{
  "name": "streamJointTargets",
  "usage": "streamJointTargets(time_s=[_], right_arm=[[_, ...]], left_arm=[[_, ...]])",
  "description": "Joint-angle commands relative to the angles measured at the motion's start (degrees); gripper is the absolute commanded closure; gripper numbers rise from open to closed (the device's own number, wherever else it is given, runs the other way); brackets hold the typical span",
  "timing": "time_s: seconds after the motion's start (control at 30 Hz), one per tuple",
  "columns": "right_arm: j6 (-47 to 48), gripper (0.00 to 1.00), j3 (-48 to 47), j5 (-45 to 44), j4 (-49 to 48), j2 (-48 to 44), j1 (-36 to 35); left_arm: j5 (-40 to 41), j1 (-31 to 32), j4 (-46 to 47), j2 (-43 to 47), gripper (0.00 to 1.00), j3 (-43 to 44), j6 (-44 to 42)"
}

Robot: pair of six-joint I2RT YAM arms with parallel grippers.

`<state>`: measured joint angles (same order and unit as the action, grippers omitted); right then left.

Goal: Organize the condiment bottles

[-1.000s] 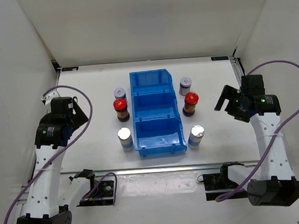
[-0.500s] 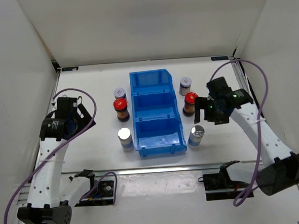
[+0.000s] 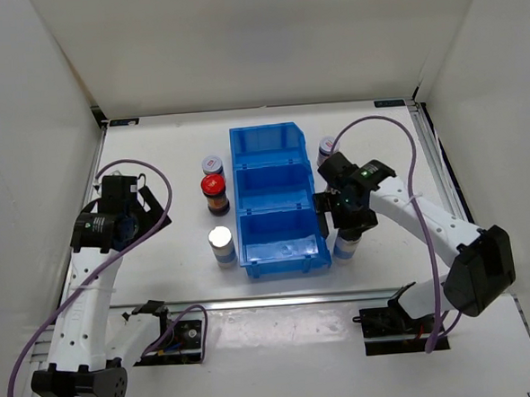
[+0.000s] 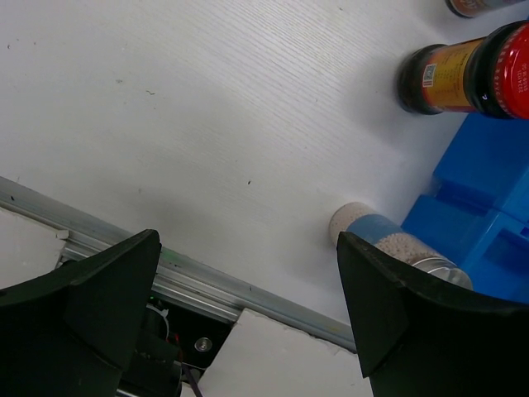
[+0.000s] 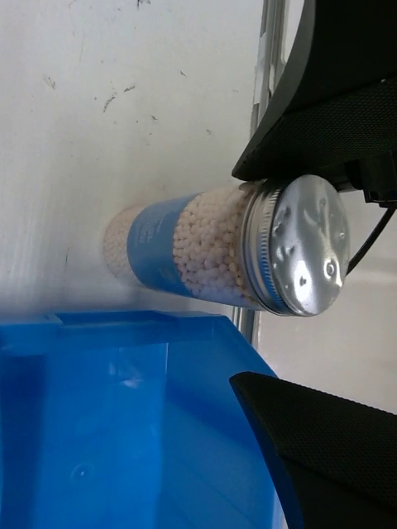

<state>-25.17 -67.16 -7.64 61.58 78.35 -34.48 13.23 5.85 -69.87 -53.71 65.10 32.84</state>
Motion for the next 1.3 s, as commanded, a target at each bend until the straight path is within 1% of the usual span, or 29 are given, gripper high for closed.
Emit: streamJointTargets(time_s=[0.0, 0.03, 0.13, 0.17, 0.23, 0.27, 0.33, 0.37, 0.4, 0.43, 0.47, 0.57, 0.6, 0.67, 0.73, 0.77, 0.83, 1.03, 1.13, 1.27], right_arm=[[-2.87, 0.01, -0.17, -3.87, 1.96, 1.19, -2.17], [-3.74, 0.08, -0.17, -3.87, 1.96, 1.8, -2.17], [-5.06, 0.15, -0.17, -5.27, 3.72, 2.43, -2.17], [-5.07, 0.23, 0.44, -5.8, 4.5, 2.43, -2.17], [-5.59, 0.29, 0.45, -6.42, 5.91, 3.04, -2.17], [-6.2, 0.38, 0.45, -7.21, 6.44, 3.04, -2.17], [-6.74, 0.5, -1.65, -9.14, 8.89, 3.04, -2.17], [-7.61, 0.65, -3.05, -10.28, 10.04, 3.04, -2.17], [-7.61, 0.72, -4.81, -11.33, 11.27, 3.04, -2.17], [-8.22, 0.77, -7.0, -12.3, 13.63, 2.34, -2.17], [-8.23, 0.84, -12.51, -13.97, 14.7, 1.82, -2.17], [-6.57, 0.91, -21.41, -13.98, 16.2, 1.81, -2.7], [-5.95, 0.96, -26.57, -11.89, 16.72, 1.81, -2.7], [-5.34, 1.0, -30.91, -9.6, 17.34, 4.09, -3.31], [-5.33, 1.0, -34.51, -7.31, 17.34, 5.23, -4.54], [-5.33, 1.0, -34.53, -4.69, 16.3, 5.93, -4.54], [-5.33, 1.0, -34.53, -2.3, 15.24, 7.25, -5.86], [-4.19, 1.0, -31.28, 3.15, 11.2, 11.03, -9.02], [-2.43, 1.0, -30.67, 3.16, 11.19, 13.41, -9.64], [0.03, 1.0, -26.03, 1.85, 6.89, 16.57, -9.64]], left_arm=[[0.39, 0.31, 1.14, 0.98, 0.01, -0.59, -0.32], [0.39, 0.31, 1.14, 0.98, 0.01, -0.59, -0.32], [0.39, 0.31, 1.66, 0.98, 0.01, -0.59, 0.21], [0.39, 0.31, 1.66, 0.98, 0.01, -1.11, 0.21], [0.39, 0.31, 1.66, 0.98, 0.01, -1.12, 0.21], [0.39, 0.31, 1.66, 0.98, 0.01, -1.12, 0.21], [0.39, 0.31, 2.18, 1.5, 0.01, -1.12, 0.21], [0.39, 0.31, 2.19, 1.51, 0.01, -1.64, 0.21], [0.39, 0.31, 2.19, 1.51, 0.01, -1.64, 0.21], [0.39, 0.31, 2.19, 1.51, 0.01, -1.64, 0.21], [0.39, 0.31, 2.19, 1.51, 0.01, -1.64, 0.21], [-0.13, 0.83, 3.24, 1.51, 0.01, -1.64, 0.21], [-0.14, 0.83, 3.24, 1.51, 0.01, -1.64, 0.21], [-0.67, 1.36, 3.94, 1.51, 0.01, -1.64, -0.5], [-1.19, 1.36, 4.56, 1.51, 0.01, -2.17, -1.11], [-1.19, 1.88, 4.56, 1.51, 0.01, -2.17, -1.11], [-2.68, 1.89, 5.18, 1.51, 0.01, -2.17, -1.64], [-6.03, 3.21, 6.84, 1.51, 0.01, -1.56, -5.59], [-7.25, 5.13, 7.37, 1.51, 0.01, -1.03, -7.87], [-11.81, 6.36, 9.22, 1.51, 0.01, -1.03, -9.9]])
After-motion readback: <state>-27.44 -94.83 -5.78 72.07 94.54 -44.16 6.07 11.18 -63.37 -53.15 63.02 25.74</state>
